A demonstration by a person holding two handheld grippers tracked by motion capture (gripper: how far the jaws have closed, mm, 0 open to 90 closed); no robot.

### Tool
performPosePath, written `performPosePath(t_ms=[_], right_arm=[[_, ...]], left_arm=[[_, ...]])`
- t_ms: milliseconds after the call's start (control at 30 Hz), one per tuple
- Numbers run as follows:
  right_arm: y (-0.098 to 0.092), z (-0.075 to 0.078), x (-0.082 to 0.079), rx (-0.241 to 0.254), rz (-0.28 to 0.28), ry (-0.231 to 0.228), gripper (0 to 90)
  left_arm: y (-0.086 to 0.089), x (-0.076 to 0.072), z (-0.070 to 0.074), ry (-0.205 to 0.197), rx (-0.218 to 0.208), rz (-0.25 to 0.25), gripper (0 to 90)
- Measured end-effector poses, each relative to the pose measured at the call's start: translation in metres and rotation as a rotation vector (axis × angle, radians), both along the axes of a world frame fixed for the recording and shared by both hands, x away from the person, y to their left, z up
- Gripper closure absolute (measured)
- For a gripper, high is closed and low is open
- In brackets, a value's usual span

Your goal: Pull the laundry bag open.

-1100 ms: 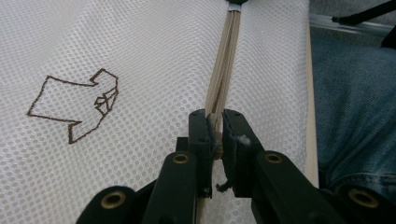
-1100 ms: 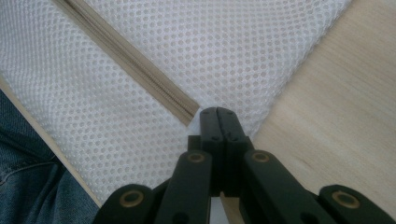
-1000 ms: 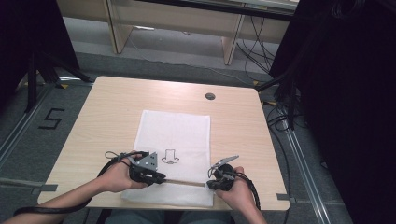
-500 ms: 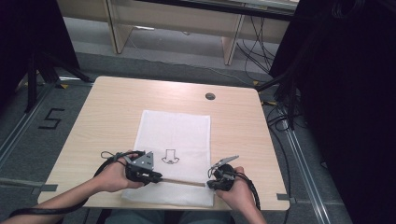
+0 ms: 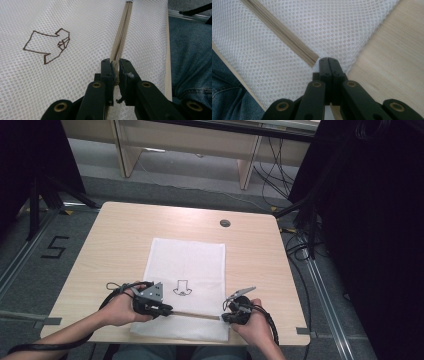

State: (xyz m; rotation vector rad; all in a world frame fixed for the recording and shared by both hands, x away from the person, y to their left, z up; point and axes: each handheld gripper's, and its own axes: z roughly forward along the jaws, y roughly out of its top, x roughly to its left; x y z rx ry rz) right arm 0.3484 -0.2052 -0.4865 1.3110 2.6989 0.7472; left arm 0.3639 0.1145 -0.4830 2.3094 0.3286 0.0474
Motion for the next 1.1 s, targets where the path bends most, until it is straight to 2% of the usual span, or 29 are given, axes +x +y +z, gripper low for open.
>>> performPosePath(t_ms=[300,367,400,433,467,500,667,767,833,867,1067,1100], right_arm=[[-0.001,0.0,0.001,-0.004,0.013,-0.008,90.0],[-0.001,0.0,0.001,-0.003,0.012,-0.008,90.0],[-0.001,0.0,0.001,-0.004,0.01,-0.009,90.0],[-0.001,0.0,0.001,-0.003,0.011,-0.01,90.0],[-0.001,0.0,0.001,-0.003,0.011,-0.01,90.0],[-0.001,0.0,0.001,-0.003,0.012,-0.01,90.0],[-0.001,0.0,0.001,-0.004,0.013,-0.009,90.0],[-0.001,0.0,0.001,-0.004,0.011,-0.009,90.0],[-0.001,0.0,0.001,-0.003,0.011,-0.009,90.0],[-0.001,0.0,0.001,-0.004,0.011,-0.008,90.0],[-0.001,0.0,0.001,-0.004,0.01,-0.009,90.0],[-0.001,0.0,0.001,-0.004,0.01,-0.009,90.0]], left_arm=[[0.003,0.0,0.0,0.0,0.003,0.0,82.2],[0.003,0.0,0.0,0.012,-0.005,-0.006,82.2],[0.004,-0.001,0.0,-0.006,0.002,0.003,82.2],[0.004,-0.001,0.0,0.006,-0.007,0.004,82.2],[0.005,0.0,0.0,-0.001,0.002,0.003,82.2],[0.006,0.0,0.0,0.01,-0.009,0.006,82.2],[0.006,0.001,0.0,0.011,-0.004,-0.007,82.2],[0.007,0.0,0.0,0.004,0.004,0.001,82.2],[0.008,-0.001,-0.001,0.01,-0.009,0.01,82.2],[0.008,-0.001,-0.001,0.003,0.002,0.002,82.2],[0.011,-0.001,-0.001,-0.003,0.007,0.006,82.2],[0.011,-0.001,-0.001,0.006,0.003,0.012,82.2]])
